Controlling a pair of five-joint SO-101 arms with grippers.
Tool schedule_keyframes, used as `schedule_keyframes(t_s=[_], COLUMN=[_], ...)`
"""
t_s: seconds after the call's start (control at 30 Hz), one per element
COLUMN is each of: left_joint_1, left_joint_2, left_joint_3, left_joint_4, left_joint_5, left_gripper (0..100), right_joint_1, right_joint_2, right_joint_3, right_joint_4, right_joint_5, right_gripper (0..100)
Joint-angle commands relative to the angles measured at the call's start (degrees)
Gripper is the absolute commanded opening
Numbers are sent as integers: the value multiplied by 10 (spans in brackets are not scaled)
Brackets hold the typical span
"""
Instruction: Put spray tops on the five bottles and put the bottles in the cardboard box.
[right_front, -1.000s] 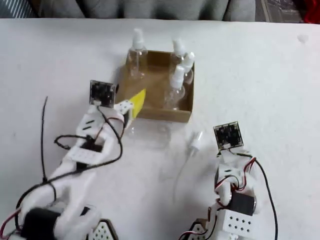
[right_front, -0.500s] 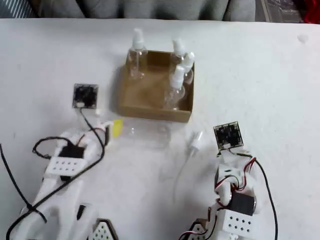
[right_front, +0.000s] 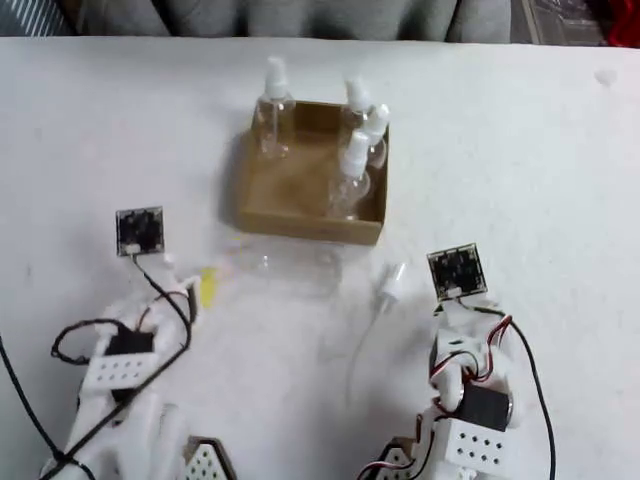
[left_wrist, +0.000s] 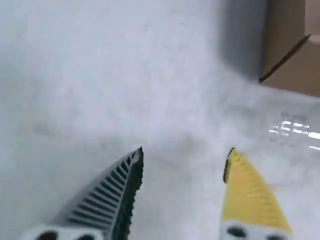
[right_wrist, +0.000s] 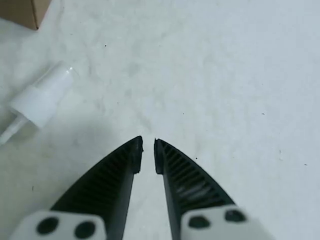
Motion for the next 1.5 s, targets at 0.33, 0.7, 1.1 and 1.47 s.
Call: schedule_keyframes(t_s=[0.33,0.7,1.1,1.47], left_joint_1=[-25,-23,-22,-22], left_joint_2=[-203,-240,-240,-240], left_joint_3=[84,86,86,86], left_joint_4=[4,56,56,56], left_joint_5=[-26,-27,-27,-27], left_gripper=[23,24,24,24], right_joint_1=[-97,-320,-357,-356], right_joint_2=[-6,9,427,627], right_joint_3=[-19,-190,-455,-497], right_joint_4=[15,125,116,-21], right_joint_5=[6,21,-158,-240], right_gripper=[16,16,16,17])
